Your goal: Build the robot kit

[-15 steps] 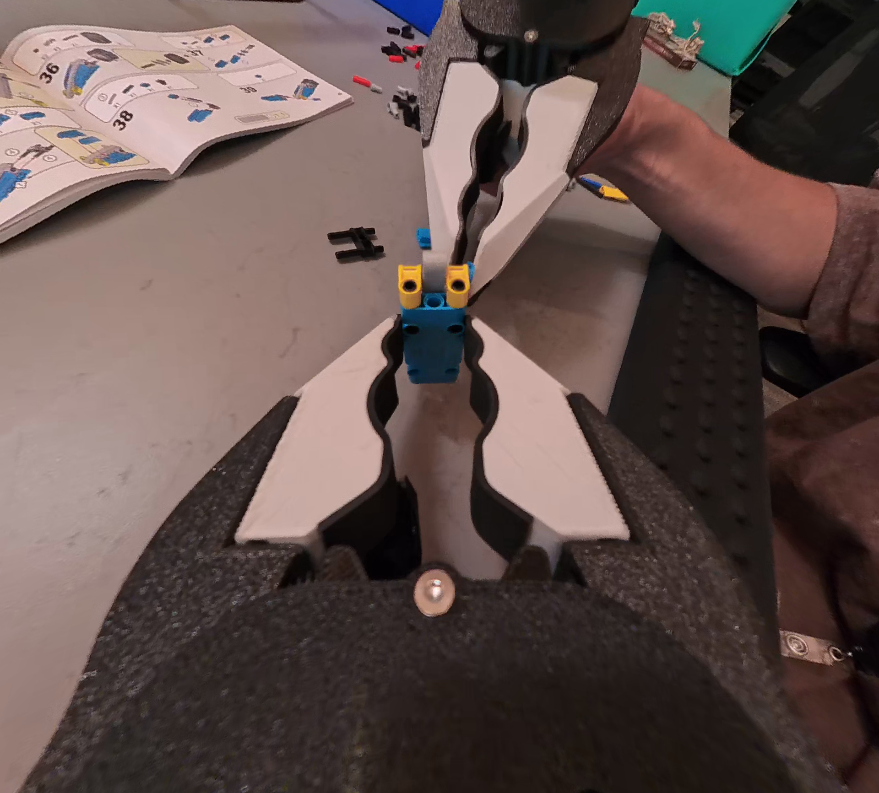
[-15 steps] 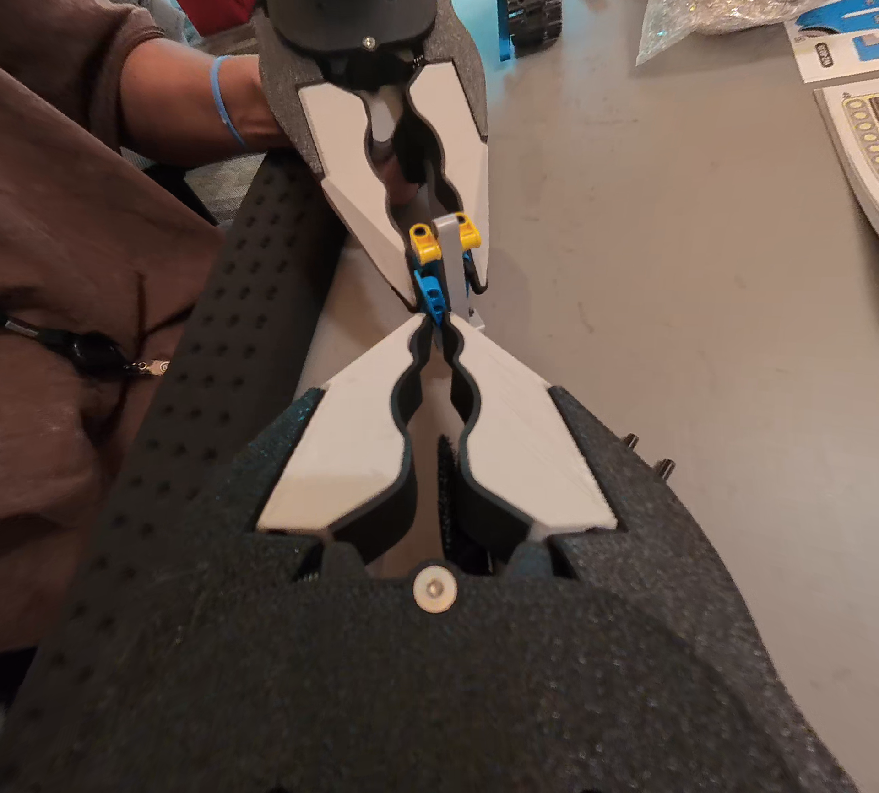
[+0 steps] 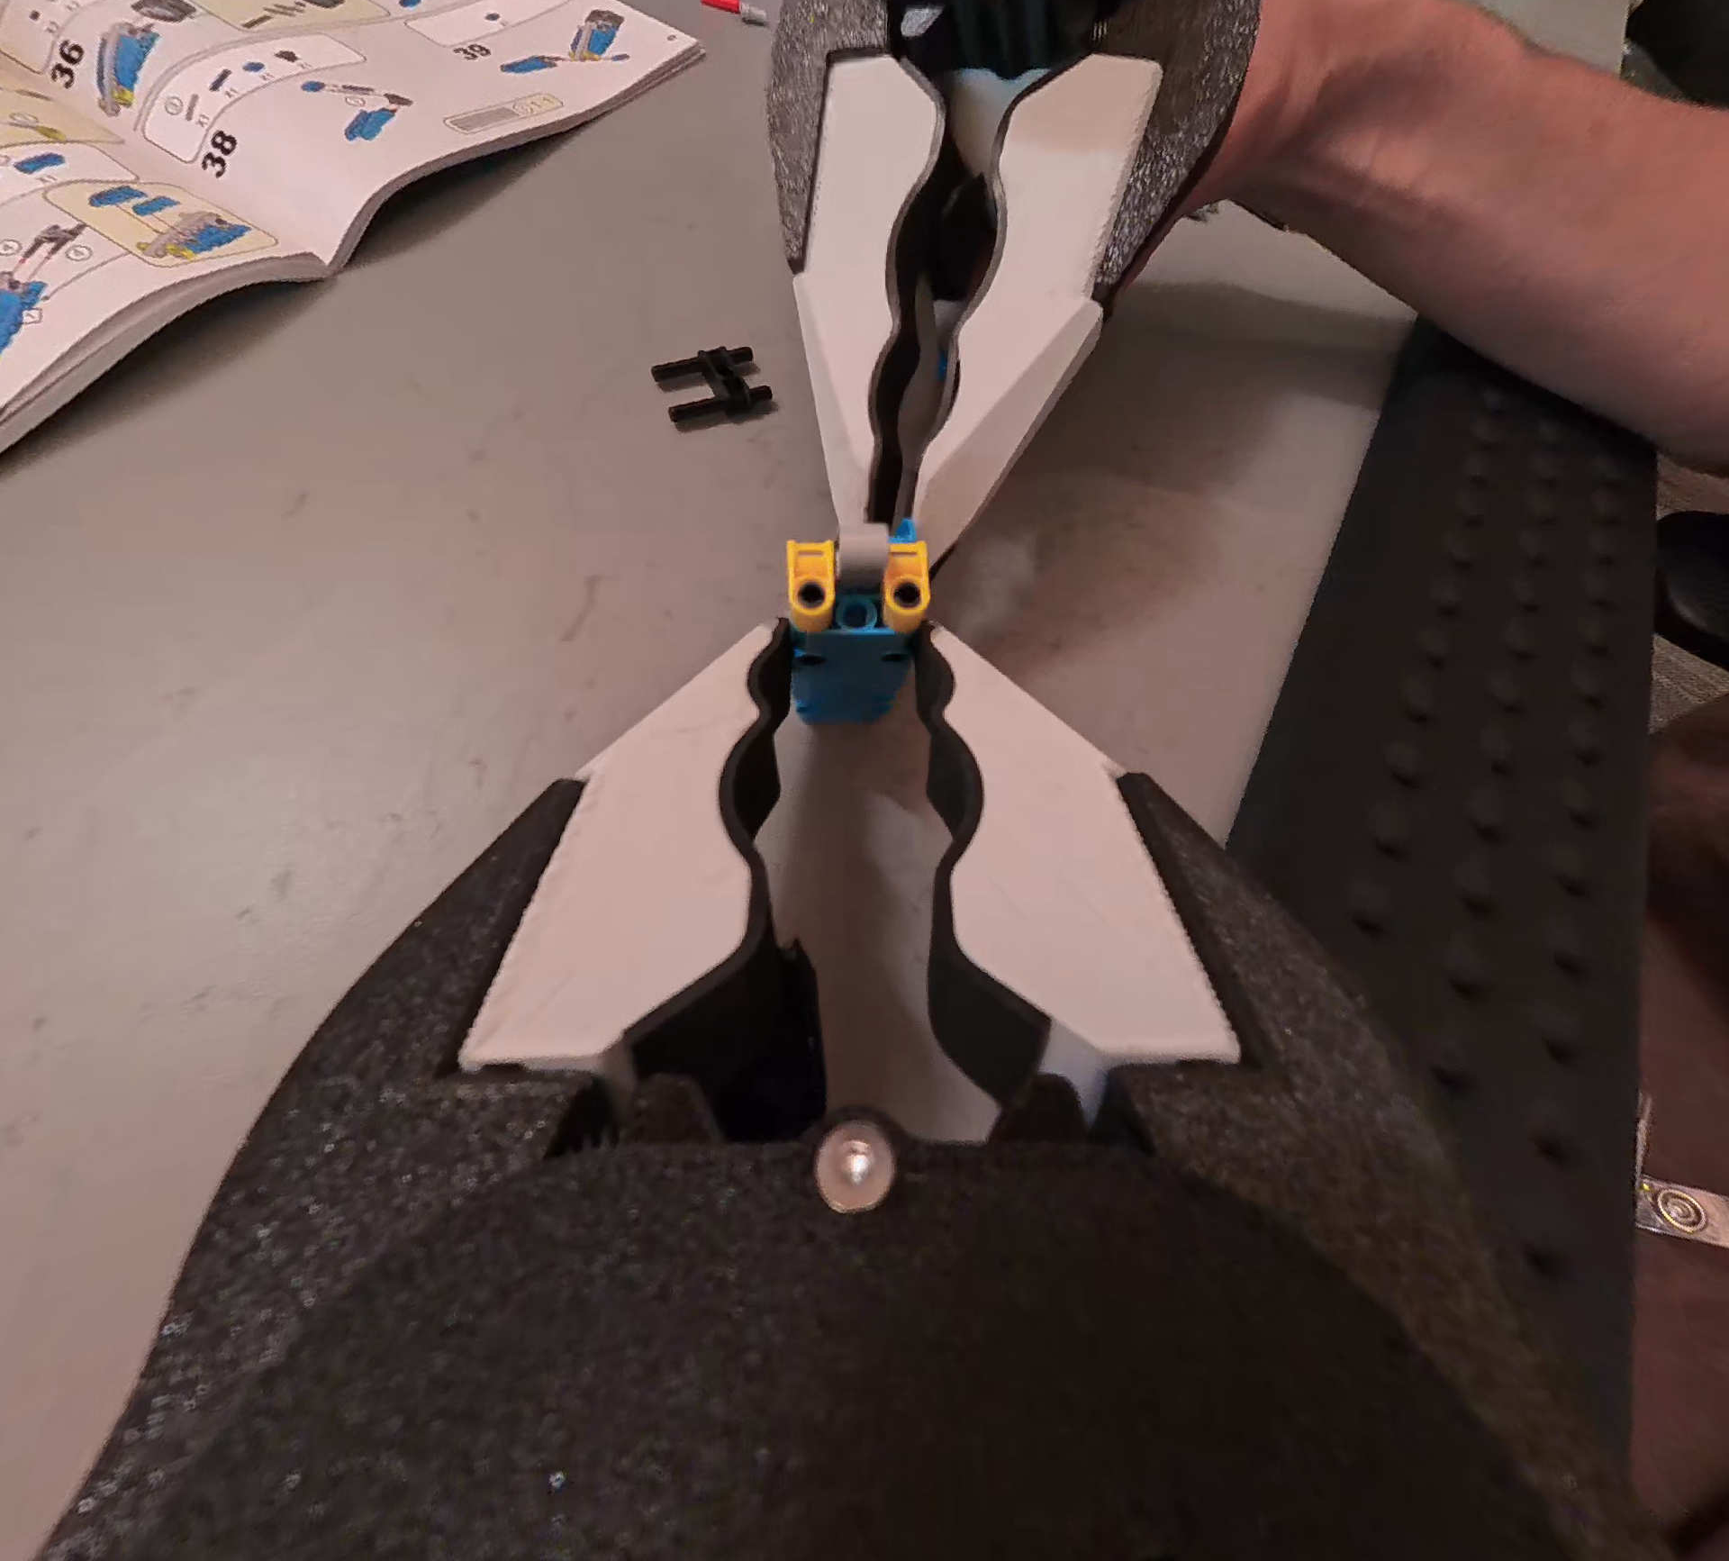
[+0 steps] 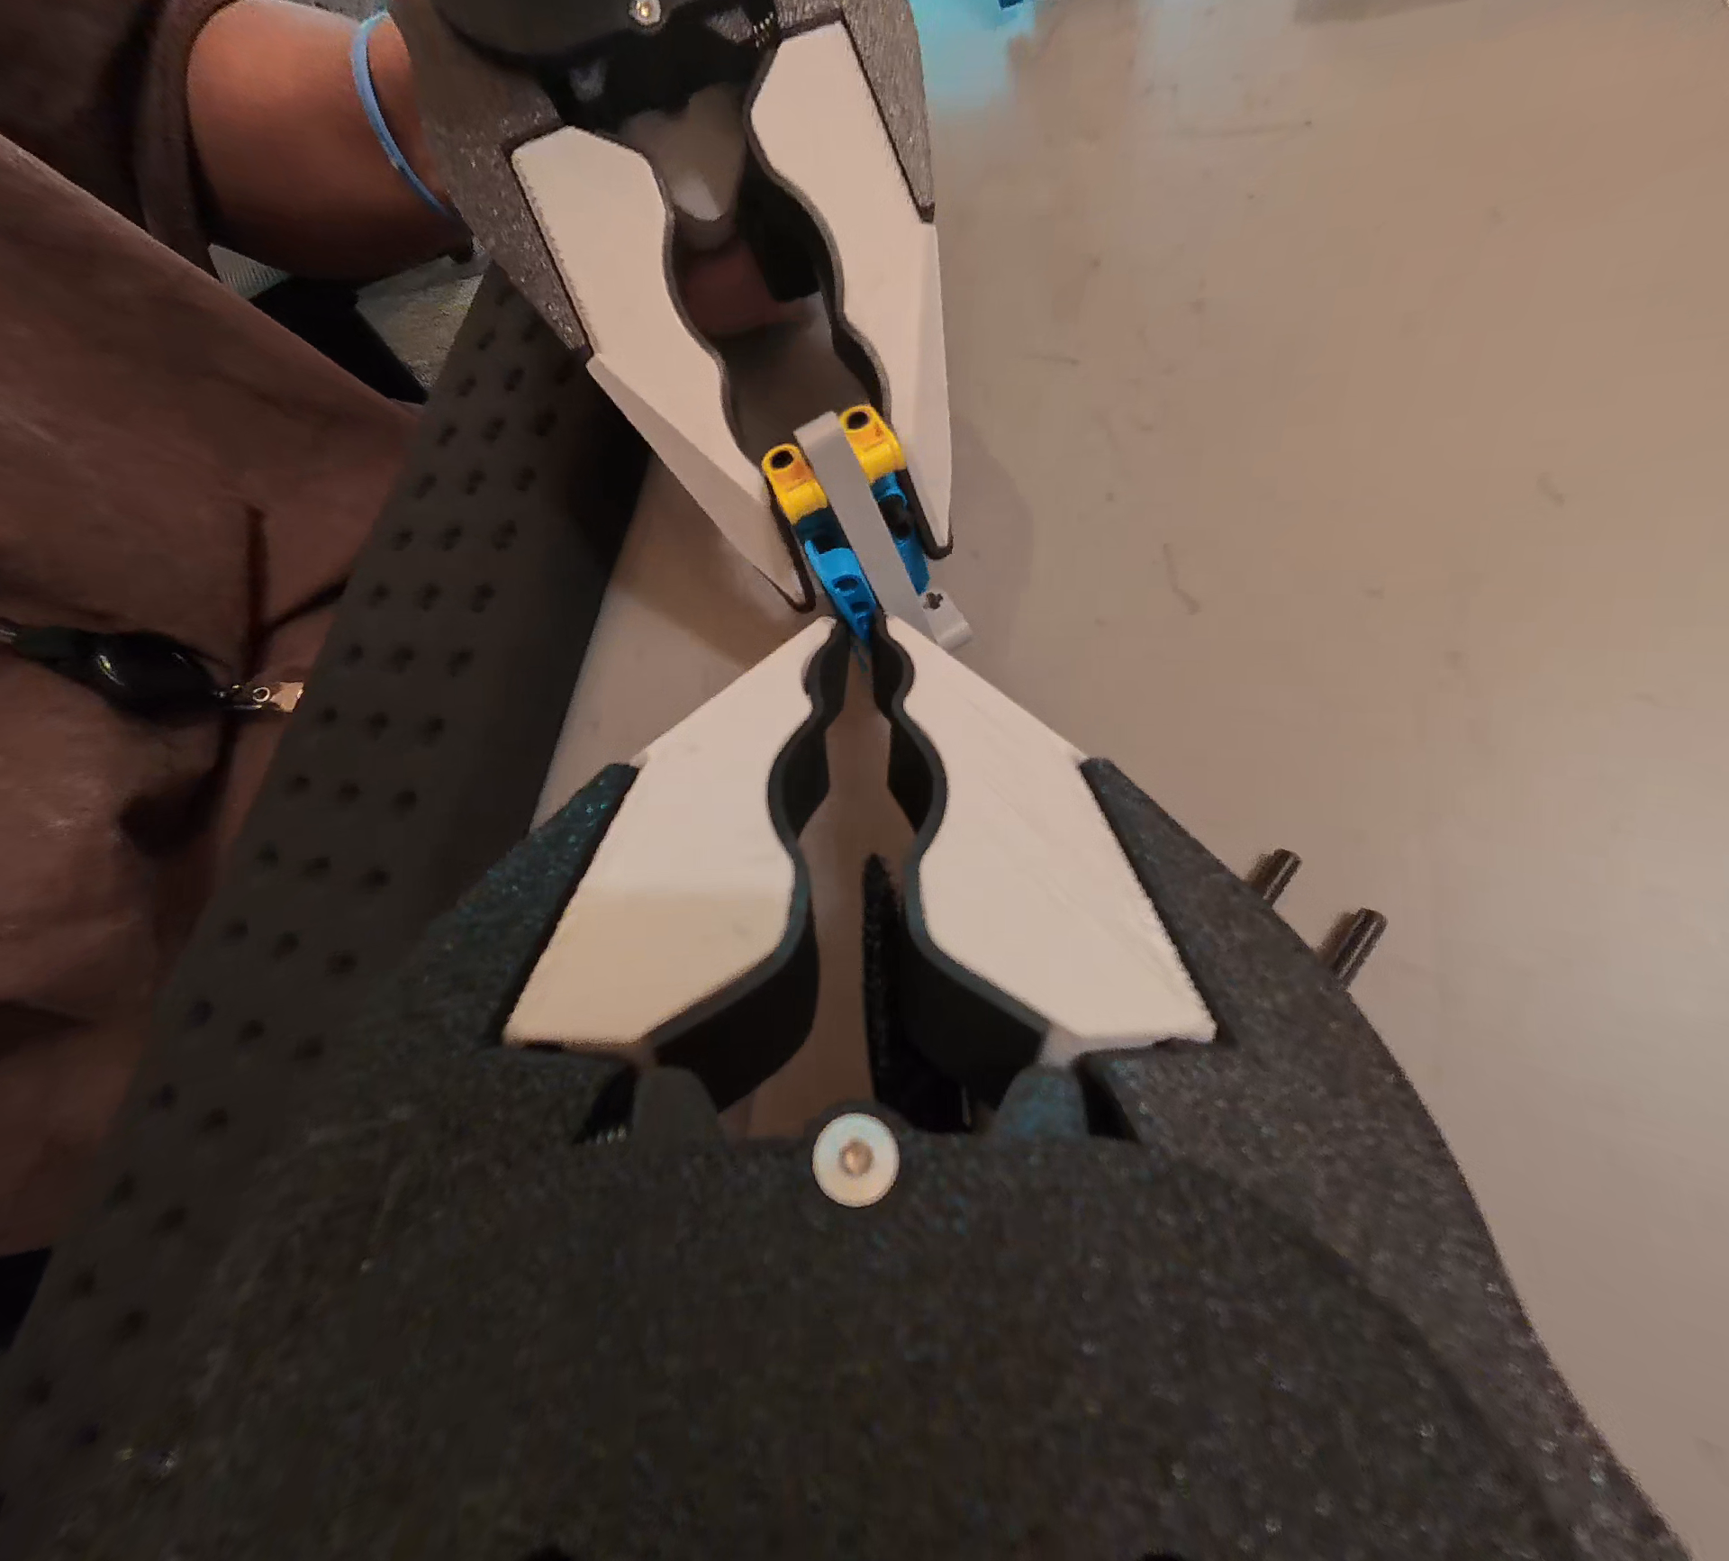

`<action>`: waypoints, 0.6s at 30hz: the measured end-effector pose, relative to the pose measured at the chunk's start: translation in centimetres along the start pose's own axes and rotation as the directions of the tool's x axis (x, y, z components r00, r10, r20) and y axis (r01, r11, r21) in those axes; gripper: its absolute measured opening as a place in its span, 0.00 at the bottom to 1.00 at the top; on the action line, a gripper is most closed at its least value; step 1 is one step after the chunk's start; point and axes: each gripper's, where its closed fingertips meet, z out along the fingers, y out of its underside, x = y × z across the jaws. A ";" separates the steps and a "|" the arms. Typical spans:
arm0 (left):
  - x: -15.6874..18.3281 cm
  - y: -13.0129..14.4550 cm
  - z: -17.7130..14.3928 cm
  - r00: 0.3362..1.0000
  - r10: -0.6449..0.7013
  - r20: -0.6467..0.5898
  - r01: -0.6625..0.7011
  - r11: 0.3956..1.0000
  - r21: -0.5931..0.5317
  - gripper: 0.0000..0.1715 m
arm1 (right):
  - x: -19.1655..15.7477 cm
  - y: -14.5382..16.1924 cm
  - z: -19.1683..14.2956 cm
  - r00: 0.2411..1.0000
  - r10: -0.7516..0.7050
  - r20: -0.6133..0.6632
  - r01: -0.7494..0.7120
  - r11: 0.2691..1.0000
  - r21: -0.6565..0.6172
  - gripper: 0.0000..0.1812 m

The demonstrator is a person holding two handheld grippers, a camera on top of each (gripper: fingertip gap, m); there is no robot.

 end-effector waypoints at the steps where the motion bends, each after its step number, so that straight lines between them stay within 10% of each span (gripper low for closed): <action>1: -0.1 -0.1 -0.1 1.000 -0.001 0.004 0.001 1.000 0.007 0.14 | 0.0 0.1 0.1 1.000 -0.003 -0.002 0.003 1.000 -0.008 0.02; 18: -0.1 0.2 -1.1 1.000 -0.002 -0.023 0.002 1.000 0.021 0.15 | 0.1 0.0 0.6 1.000 -0.013 -0.004 0.013 1.000 0.001 0.03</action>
